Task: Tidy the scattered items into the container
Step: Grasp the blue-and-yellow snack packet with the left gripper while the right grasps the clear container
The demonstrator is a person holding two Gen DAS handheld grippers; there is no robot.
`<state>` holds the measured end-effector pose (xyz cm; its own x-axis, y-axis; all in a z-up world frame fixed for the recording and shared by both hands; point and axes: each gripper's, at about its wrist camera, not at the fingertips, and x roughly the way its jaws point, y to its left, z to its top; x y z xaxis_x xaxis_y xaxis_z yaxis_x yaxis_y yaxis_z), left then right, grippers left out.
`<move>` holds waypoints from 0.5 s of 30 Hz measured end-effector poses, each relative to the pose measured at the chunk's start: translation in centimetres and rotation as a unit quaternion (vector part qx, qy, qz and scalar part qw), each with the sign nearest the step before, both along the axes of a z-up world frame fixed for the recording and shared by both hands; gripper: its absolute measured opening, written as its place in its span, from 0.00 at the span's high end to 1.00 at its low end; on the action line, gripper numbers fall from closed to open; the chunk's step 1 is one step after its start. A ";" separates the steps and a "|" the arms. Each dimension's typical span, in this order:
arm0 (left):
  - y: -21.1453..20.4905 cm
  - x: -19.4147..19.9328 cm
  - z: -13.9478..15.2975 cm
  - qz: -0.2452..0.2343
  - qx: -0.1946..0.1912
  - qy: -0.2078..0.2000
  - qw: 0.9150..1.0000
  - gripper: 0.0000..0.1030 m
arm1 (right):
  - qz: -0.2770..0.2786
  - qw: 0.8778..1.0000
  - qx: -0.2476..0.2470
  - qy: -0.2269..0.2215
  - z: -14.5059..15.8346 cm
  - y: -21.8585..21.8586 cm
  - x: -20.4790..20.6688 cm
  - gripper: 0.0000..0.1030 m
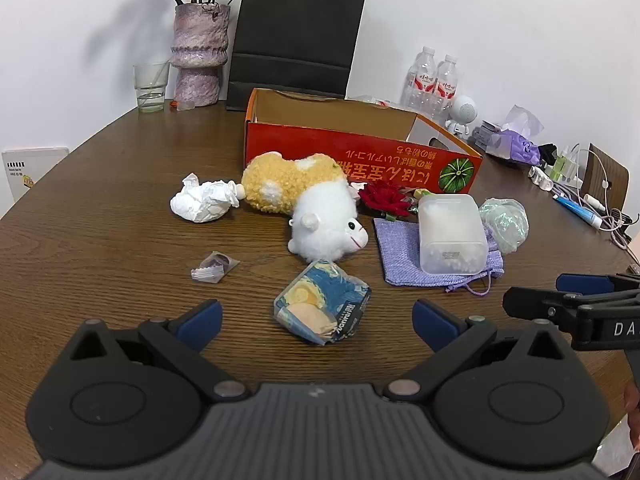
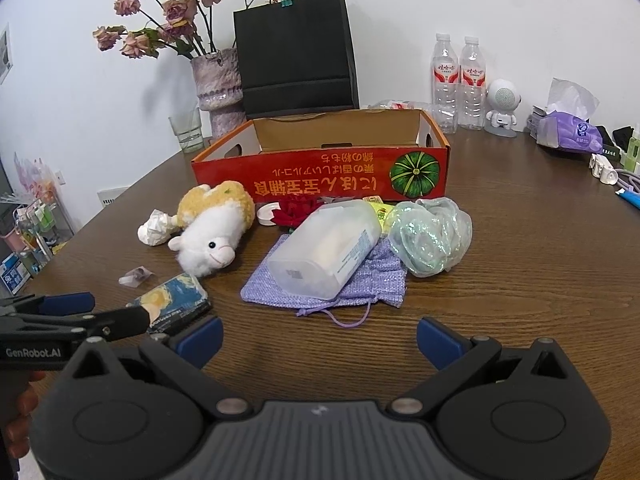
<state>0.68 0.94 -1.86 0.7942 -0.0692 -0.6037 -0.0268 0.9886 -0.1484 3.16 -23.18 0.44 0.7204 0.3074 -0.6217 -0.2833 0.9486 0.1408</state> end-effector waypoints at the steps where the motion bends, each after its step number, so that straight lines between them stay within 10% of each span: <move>1: 0.0 0.0 0.0 0.000 0.000 0.001 1.000 0.00 | 0.000 1.000 0.000 0.000 0.0 0.0 0.0 0.00; 15: -0.9 1.0 -0.9 -0.035 0.051 -0.006 0.998 0.00 | 0.000 1.000 -0.008 -0.002 -0.2 0.7 1.3 0.00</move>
<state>1.70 0.08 -2.78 0.7973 -0.0631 -0.6002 0.0445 0.9980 -0.0458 4.50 -22.53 0.29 0.7225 0.2971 -0.6242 -0.2835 0.9509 0.1244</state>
